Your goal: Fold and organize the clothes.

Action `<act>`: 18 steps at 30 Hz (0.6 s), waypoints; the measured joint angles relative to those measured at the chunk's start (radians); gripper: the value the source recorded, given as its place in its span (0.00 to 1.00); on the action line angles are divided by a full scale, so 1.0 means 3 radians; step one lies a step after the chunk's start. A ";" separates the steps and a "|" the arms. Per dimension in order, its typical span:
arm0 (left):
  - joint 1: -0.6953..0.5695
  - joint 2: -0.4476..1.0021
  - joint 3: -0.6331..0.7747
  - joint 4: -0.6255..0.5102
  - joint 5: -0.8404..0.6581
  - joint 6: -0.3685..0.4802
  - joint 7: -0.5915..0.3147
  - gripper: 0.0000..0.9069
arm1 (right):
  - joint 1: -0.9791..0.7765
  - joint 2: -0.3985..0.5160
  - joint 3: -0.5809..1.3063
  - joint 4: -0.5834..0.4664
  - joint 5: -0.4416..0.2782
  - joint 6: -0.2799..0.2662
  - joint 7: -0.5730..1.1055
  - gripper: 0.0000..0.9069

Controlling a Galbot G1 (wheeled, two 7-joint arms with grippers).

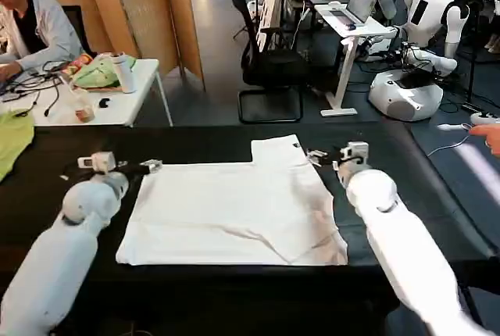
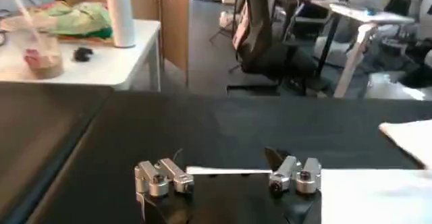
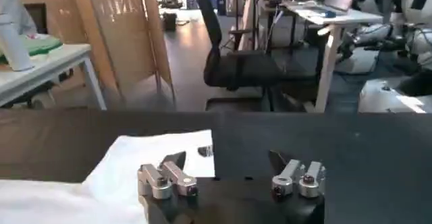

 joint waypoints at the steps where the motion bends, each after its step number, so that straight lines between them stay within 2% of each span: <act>1: -0.0076 -0.0016 0.0058 0.0104 0.0023 0.0006 0.0016 0.97 | 0.0048 0.0050 -0.0017 -0.0099 -0.0032 0.0003 -0.0026 0.97; 8: -0.0372 -0.0115 0.0221 0.0605 0.0130 0.0050 0.0107 0.97 | 0.0259 0.0325 -0.0062 -0.0633 -0.0185 0.0083 -0.0124 0.97; 9: -0.0391 -0.0126 0.0227 0.0654 0.0134 0.0055 0.0124 0.80 | 0.0272 0.0349 -0.0057 -0.0682 -0.0193 0.0083 -0.0120 0.97; 10: -0.0411 -0.0137 0.0228 0.0703 0.0129 0.0065 0.0141 0.57 | 0.0282 0.0376 -0.0052 -0.0733 -0.0204 0.0082 -0.0118 0.97; 12: -0.0432 -0.0155 0.0227 0.0780 0.0113 0.0080 0.0209 0.33 | 0.0294 0.0411 -0.0045 -0.0810 -0.0209 0.0081 -0.0114 0.97; 13: -0.0433 -0.0157 0.0226 0.0796 0.0106 0.0084 0.0223 0.17 | 0.0301 0.0425 -0.0037 -0.0845 -0.0221 0.0082 -0.0113 0.87; 15: -0.0439 -0.0160 0.0227 0.0822 0.0105 0.0082 0.0231 0.15 | 0.0318 0.0456 -0.0014 -0.0909 -0.0228 0.0082 -0.0115 0.75; 16: -0.0447 -0.0163 0.0232 0.0842 0.0122 0.0077 0.0231 0.14 | 0.0327 0.0470 -0.0004 -0.0937 -0.0229 0.0081 -0.0120 0.58; 17: -0.0461 -0.0170 0.0236 0.0868 0.0140 0.0075 0.0230 0.12 | 0.0332 0.0485 0.0008 -0.0967 -0.0234 0.0082 -0.0126 0.48; 18: -0.0476 -0.0178 0.0239 0.0896 0.0151 0.0077 0.0228 0.11 | 0.0333 0.0492 0.0014 -0.0987 -0.0240 0.0083 -0.0132 0.34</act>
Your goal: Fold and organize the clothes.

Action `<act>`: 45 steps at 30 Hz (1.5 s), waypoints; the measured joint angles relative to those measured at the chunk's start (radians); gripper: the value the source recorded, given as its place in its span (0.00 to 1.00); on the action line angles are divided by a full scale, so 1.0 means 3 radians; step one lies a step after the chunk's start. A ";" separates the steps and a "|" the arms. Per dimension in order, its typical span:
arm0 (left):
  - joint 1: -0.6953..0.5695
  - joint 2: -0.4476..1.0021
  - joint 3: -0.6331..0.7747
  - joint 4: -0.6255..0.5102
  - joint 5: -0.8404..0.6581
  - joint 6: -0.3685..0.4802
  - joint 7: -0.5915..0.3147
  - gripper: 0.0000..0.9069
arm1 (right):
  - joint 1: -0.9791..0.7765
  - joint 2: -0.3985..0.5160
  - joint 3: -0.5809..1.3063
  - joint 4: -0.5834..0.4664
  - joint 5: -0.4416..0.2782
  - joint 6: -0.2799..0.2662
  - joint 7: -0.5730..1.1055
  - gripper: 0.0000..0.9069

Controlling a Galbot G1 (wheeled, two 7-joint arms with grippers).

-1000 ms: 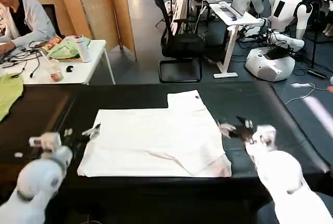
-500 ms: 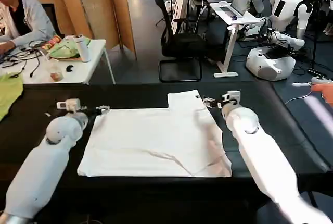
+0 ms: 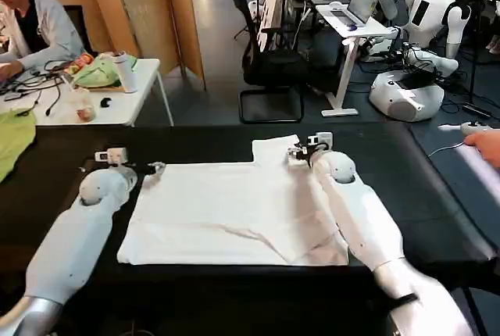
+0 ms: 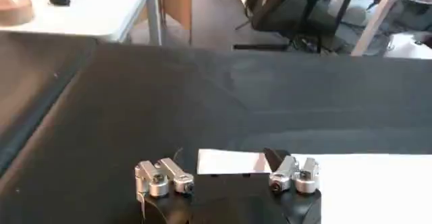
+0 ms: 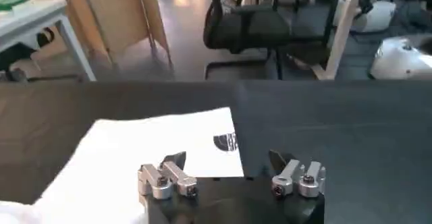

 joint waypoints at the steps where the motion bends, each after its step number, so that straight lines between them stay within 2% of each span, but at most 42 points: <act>1: -0.0011 -0.0006 0.0002 0.0023 0.0017 0.0001 0.0002 0.06 | 0.0000 0.0003 0.0000 -0.0008 -0.0010 0.0000 -0.0014 0.12; 2: -0.0020 -0.0011 0.0003 0.0048 0.0028 0.0001 0.0017 0.00 | -0.0002 0.0008 -0.0002 -0.0009 -0.0014 0.0000 -0.0027 0.06; 4: -0.0019 -0.0011 0.0005 0.0062 0.0052 0.0007 0.0050 0.00 | -0.0010 0.0018 0.0001 -0.0008 -0.0017 0.0017 -0.0037 0.00; 10: 0.0009 0.0034 0.0024 0.0003 0.0026 0.0017 0.0068 0.00 | -0.0045 0.0023 0.0029 0.0037 -0.0074 0.0189 -0.0058 0.00; 19: 0.0006 0.0036 0.0019 -0.0106 0.0013 -0.0020 0.0057 0.00 | -0.0149 -0.0052 0.0108 0.0269 -0.0030 0.0456 -0.0093 0.00; 22: 0.0021 0.0068 0.0006 -0.0149 0.0028 -0.0048 0.0053 0.00 | -0.0199 -0.0101 0.0126 0.0407 -0.0004 0.0477 -0.0114 0.00; 27: 0.0082 0.0147 -0.0046 -0.0306 0.0005 -0.0050 0.0028 0.00 | -0.0345 -0.0252 0.0177 0.0780 0.0104 0.0350 -0.0102 0.00; 33: 0.0283 0.0376 -0.0142 -0.0716 -0.0098 -0.0012 -0.0005 0.00 | -0.0662 -0.0502 0.0294 0.1405 0.0240 0.0131 -0.0068 0.00; 42: 0.0987 0.0792 -0.0456 -0.1545 -0.0166 0.0044 -0.0018 0.00 | -0.1297 -0.0959 0.0362 0.2293 0.0390 -0.0345 0.0120 0.00; 45: 0.1269 0.0922 -0.0574 -0.1809 -0.0166 0.0056 -0.0034 0.00 | -0.1518 -0.1103 0.0396 0.2561 0.0401 -0.0454 0.0166 0.00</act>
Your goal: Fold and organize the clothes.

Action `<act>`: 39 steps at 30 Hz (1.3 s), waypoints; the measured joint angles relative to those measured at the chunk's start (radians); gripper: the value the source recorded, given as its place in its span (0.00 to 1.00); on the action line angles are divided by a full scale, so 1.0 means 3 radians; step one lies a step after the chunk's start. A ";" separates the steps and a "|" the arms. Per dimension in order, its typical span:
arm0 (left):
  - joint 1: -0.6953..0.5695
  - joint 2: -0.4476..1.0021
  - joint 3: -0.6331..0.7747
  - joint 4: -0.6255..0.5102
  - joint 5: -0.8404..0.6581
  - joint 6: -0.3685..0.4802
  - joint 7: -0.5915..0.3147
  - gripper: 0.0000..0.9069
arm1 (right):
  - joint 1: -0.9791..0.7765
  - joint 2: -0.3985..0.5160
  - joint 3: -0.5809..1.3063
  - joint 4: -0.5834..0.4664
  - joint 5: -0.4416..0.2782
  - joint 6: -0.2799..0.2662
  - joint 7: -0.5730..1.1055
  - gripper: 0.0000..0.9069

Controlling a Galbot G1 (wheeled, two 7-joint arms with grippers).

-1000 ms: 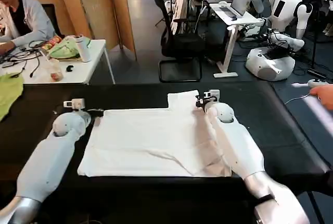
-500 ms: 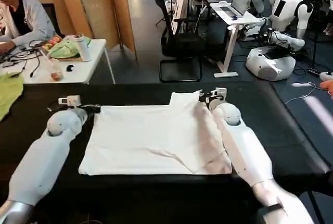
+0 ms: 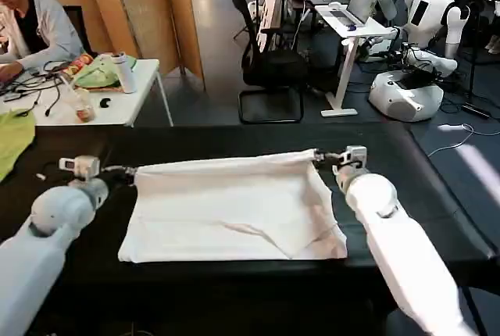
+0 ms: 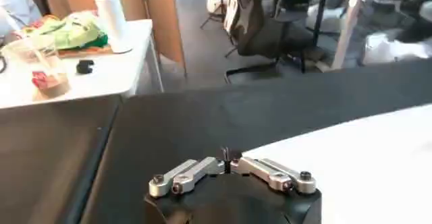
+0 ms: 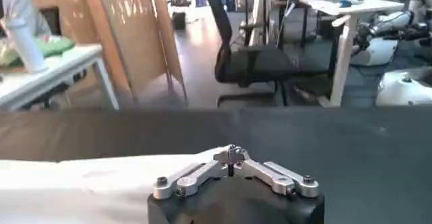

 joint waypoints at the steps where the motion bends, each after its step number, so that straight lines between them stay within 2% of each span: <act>1: 0.0089 0.0034 -0.0036 -0.0090 0.0009 0.0005 -0.0008 0.00 | -0.0067 -0.0039 0.0013 0.0076 0.0002 0.0000 0.0008 0.00; 8: 0.0755 0.0115 -0.0327 -0.0587 0.0133 -0.0003 -0.0065 0.00 | -0.0585 -0.0310 0.0166 0.0539 0.0019 0.0000 0.0001 0.00; 13: 0.1158 0.0094 -0.0491 -0.0814 0.0261 -0.0022 -0.0095 0.00 | -0.0872 -0.0354 0.0216 0.0719 -0.0013 0.0000 0.0018 0.00; 24: 0.1610 -0.0047 -0.0591 -0.0871 0.0675 -0.0078 -0.0097 0.00 | -0.1253 -0.0297 0.0262 0.0912 -0.0059 0.0000 0.0010 0.01; 25: 0.1622 -0.0053 -0.0593 -0.0865 0.0692 -0.0086 -0.0096 0.97 | -0.1285 -0.0298 0.0281 0.0944 -0.0057 0.0000 0.0000 0.68; 26: 0.1634 -0.0061 -0.0594 -0.0864 0.0718 -0.0101 -0.0092 0.97 | -0.1319 -0.0305 0.0308 0.0982 -0.0041 0.0000 -0.0012 0.97; 34: 0.1723 -0.0151 -0.0665 -0.0986 0.0820 -0.0044 -0.0113 0.97 | -0.1419 -0.0319 0.0632 0.1259 0.0117 0.0000 -0.0039 0.97; 37: 0.1770 -0.0192 -0.0730 -0.1090 0.0853 0.0039 -0.0145 0.97 | -0.1350 -0.0264 0.0669 0.1219 0.0109 0.0000 -0.0021 0.97; 39: 0.1763 -0.0229 -0.0781 -0.1167 0.0841 -0.0005 -0.0160 0.97 | -0.1249 -0.0198 0.0651 0.1098 0.0033 0.0016 -0.0010 0.97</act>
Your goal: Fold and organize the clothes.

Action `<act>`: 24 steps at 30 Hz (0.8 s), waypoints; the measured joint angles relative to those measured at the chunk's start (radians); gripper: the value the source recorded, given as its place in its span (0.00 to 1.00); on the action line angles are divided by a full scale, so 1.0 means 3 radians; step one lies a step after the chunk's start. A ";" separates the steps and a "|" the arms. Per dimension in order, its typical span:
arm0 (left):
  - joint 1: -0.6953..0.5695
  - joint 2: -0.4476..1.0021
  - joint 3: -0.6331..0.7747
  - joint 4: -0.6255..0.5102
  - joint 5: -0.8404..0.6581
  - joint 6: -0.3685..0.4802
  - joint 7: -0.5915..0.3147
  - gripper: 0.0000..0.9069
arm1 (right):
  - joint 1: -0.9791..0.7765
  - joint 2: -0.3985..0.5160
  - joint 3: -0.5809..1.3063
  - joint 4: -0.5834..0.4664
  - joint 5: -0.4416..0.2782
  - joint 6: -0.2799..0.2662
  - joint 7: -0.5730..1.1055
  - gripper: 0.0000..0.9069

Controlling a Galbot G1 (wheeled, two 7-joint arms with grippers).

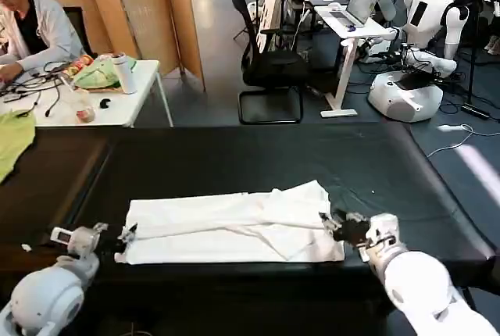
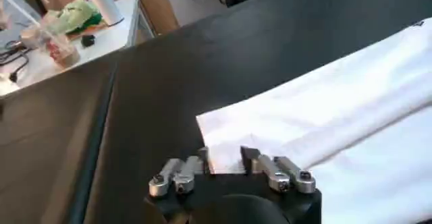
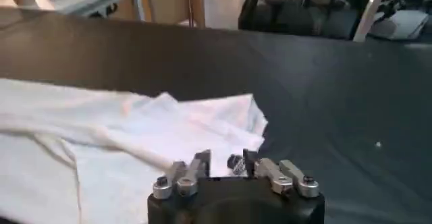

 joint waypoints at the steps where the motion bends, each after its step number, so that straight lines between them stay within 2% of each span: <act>1: -0.0019 -0.0015 -0.0008 -0.0021 -0.0035 -0.0044 -0.0007 0.97 | 0.0062 0.0043 -0.0024 -0.0077 -0.0032 0.0057 0.0006 0.97; 4: -0.0160 -0.0082 0.0015 0.0021 -0.0269 -0.0205 -0.0073 0.97 | 0.0294 0.0210 -0.0130 -0.0368 -0.0139 0.0244 0.0008 0.97; 7: -0.0377 -0.0180 0.0075 0.0219 -0.0623 -0.0190 -0.0171 0.97 | 0.0496 0.0361 -0.0213 -0.0635 -0.0194 0.0351 0.0004 0.97; 14: -0.0744 -0.0446 0.0188 0.0729 -0.0799 -0.0219 -0.0162 0.97 | 0.0726 0.0548 -0.0300 -0.1065 -0.0258 0.0439 -0.0017 0.97; 15: -0.0764 -0.0468 0.0191 0.0783 -0.0800 -0.0220 -0.0141 0.97 | 0.0736 0.0568 -0.0306 -0.1110 -0.0266 0.0444 -0.0020 0.88; 16: -0.0786 -0.0485 0.0194 0.0840 -0.0800 -0.0221 -0.0126 0.89 | 0.0742 0.0589 -0.0310 -0.1150 -0.0280 0.0456 -0.0028 0.84; 17: -0.0801 -0.0495 0.0195 0.0883 -0.0802 -0.0222 -0.0121 0.77 | 0.0746 0.0605 -0.0317 -0.1184 -0.0302 0.0466 -0.0050 0.81; 18: -0.0816 -0.0500 0.0198 0.0922 -0.0811 -0.0218 -0.0111 0.56 | 0.0755 0.0624 -0.0327 -0.1216 -0.0331 0.0479 -0.0074 0.73; 19: -0.0826 -0.0503 0.0201 0.0956 -0.0821 -0.0211 -0.0108 0.23 | 0.0772 0.0647 -0.0339 -0.1249 -0.0360 0.0493 -0.0093 0.60; 20: -0.0832 -0.0506 0.0203 0.0981 -0.0830 -0.0208 -0.0107 0.16 | 0.0789 0.0672 -0.0352 -0.1283 -0.0387 0.0503 -0.0110 0.56; 21: -0.0837 -0.0509 0.0203 0.1006 -0.0840 -0.0206 -0.0106 0.13 | 0.0806 0.0702 -0.0367 -0.1324 -0.0411 0.0509 -0.0122 0.44; 23: -0.0838 -0.0513 0.0204 0.1036 -0.0855 -0.0202 -0.0104 0.10 | 0.0835 0.0771 -0.0389 -0.1397 -0.0451 0.0524 -0.0145 0.29; 24: -0.0839 -0.0513 0.0204 0.1050 -0.0861 -0.0205 -0.0101 0.03 | 0.0848 0.0805 -0.0393 -0.1431 -0.0493 0.0539 -0.0163 0.23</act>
